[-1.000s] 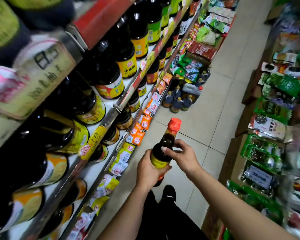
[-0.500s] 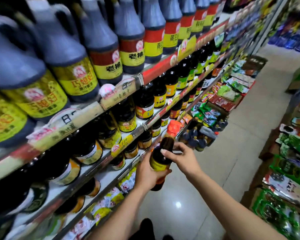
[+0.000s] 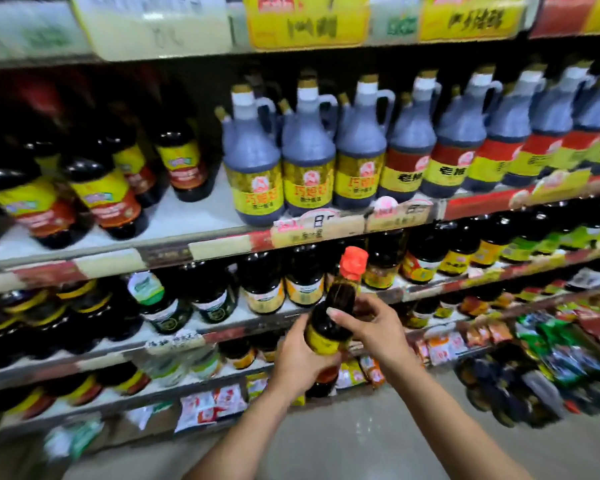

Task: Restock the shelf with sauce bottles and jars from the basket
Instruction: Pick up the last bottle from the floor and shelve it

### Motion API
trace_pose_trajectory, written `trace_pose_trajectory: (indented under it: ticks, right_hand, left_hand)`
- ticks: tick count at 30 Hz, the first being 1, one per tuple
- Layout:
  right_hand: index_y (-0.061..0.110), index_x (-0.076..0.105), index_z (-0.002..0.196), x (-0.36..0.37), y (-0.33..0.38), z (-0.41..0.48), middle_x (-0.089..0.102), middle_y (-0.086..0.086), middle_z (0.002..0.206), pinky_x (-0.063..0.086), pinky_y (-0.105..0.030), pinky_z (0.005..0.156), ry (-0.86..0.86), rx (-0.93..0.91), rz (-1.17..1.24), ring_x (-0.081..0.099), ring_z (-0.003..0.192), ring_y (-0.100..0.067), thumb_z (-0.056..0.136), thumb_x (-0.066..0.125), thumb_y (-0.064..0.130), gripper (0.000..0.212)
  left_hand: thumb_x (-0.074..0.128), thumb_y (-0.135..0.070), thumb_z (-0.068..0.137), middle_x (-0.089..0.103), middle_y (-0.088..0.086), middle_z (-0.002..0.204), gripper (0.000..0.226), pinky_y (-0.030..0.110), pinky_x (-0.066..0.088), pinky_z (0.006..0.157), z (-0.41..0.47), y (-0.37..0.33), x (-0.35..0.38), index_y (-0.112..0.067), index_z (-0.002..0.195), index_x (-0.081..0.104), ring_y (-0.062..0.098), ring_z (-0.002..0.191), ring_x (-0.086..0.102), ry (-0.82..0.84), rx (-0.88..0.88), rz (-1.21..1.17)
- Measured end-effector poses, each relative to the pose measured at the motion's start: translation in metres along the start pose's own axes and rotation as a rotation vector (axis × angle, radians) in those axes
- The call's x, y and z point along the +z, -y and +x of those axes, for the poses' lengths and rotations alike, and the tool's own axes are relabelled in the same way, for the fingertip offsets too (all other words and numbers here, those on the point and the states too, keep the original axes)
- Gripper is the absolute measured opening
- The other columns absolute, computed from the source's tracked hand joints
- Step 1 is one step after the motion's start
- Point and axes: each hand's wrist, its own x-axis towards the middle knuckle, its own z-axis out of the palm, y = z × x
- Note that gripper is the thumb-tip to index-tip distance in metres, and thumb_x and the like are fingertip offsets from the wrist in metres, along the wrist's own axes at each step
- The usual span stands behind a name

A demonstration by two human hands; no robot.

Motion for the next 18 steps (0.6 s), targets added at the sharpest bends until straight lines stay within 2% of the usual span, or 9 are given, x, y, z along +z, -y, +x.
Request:
trace_pose_trajectory:
  ticks: [4,5,7,9,11,13,16,18]
  right_hand:
    - [0.017,0.067,0.084,0.05,0.03,0.002,0.069,0.003,0.083,0.048,-0.022,0.071,0.066,-0.097,-0.04,0.062,0.078,-0.011,0.063,0.083,0.03,0.029]
    - [0.019,0.067,0.084,0.065,0.037,0.002,0.07,0.002,0.085,0.05,-0.026,0.074,0.082,-0.103,-0.027,0.064,0.08,-0.014,0.063,0.083,0.03,0.029]
    - [0.02,0.067,0.083,0.089,0.048,0.001,0.072,-0.002,0.087,0.053,-0.037,0.079,0.111,-0.11,-0.008,0.067,0.084,-0.02,0.062,0.083,0.03,0.028]
    - [0.02,0.067,0.08,0.114,0.059,0.002,0.072,-0.001,0.084,0.053,-0.04,0.081,0.116,-0.141,-0.002,0.066,0.079,-0.017,0.063,0.083,0.029,0.025]
    - [0.021,0.066,0.078,0.136,0.074,0.002,0.071,0.003,0.08,0.054,-0.036,0.079,0.117,-0.171,-0.014,0.065,0.076,-0.012,0.061,0.083,0.033,0.027]
    - [0.022,0.065,0.075,0.157,0.092,0.003,0.069,0.006,0.075,0.052,-0.029,0.072,0.117,-0.208,-0.046,0.063,0.071,-0.008,0.059,0.083,0.037,0.028]
    - [0.023,0.064,0.072,0.182,0.12,0.004,0.068,0.012,0.068,0.047,-0.015,0.063,0.117,-0.27,-0.01,0.062,0.065,0.001,0.059,0.084,0.033,0.026]
    - [0.024,0.064,0.07,0.195,0.138,0.005,0.068,0.016,0.065,0.045,-0.01,0.058,0.117,-0.303,0.025,0.061,0.063,0.007,0.06,0.085,0.03,0.024]
  left_hand:
    - [0.079,-0.039,0.046,0.068,-0.009,0.092,0.059,0.027,0.05,0.075,-0.001,0.006,-0.05,-0.033,0.1,0.056,0.012,0.089,0.063,-0.115,0.022,-0.02]
    - [0.078,-0.039,0.046,0.068,-0.009,0.091,0.057,0.029,0.051,0.076,0.0,0.009,-0.064,-0.034,0.098,0.056,0.012,0.088,0.063,-0.134,0.024,-0.035]
    - [0.08,-0.034,0.047,0.066,-0.014,0.085,0.051,0.019,0.048,0.07,0.002,0.014,-0.087,-0.038,0.092,0.054,0.005,0.082,0.062,-0.165,0.035,-0.036]
    - [0.083,-0.027,0.053,0.066,-0.013,0.085,0.052,0.019,0.047,0.07,0.005,0.02,-0.111,-0.035,0.096,0.055,0.005,0.081,0.062,-0.188,0.054,-0.033]
    - [0.083,-0.026,0.056,0.064,-0.014,0.085,0.053,0.021,0.047,0.071,0.009,0.023,-0.136,-0.033,0.099,0.054,0.011,0.085,0.061,-0.207,0.063,-0.022]
    - [0.081,-0.028,0.055,0.061,-0.016,0.081,0.05,0.013,0.043,0.065,0.015,0.025,-0.164,-0.034,0.096,0.052,0.01,0.083,0.059,-0.231,0.091,-0.007]
    - [0.081,-0.037,0.052,0.064,-0.014,0.088,0.054,0.021,0.046,0.07,0.023,0.016,-0.202,-0.035,0.098,0.053,0.01,0.086,0.06,-0.242,0.132,0.007]
    - [0.082,-0.039,0.051,0.062,-0.018,0.085,0.052,0.015,0.044,0.065,0.029,0.007,-0.223,-0.038,0.094,0.052,0.006,0.084,0.06,-0.238,0.161,-0.005]
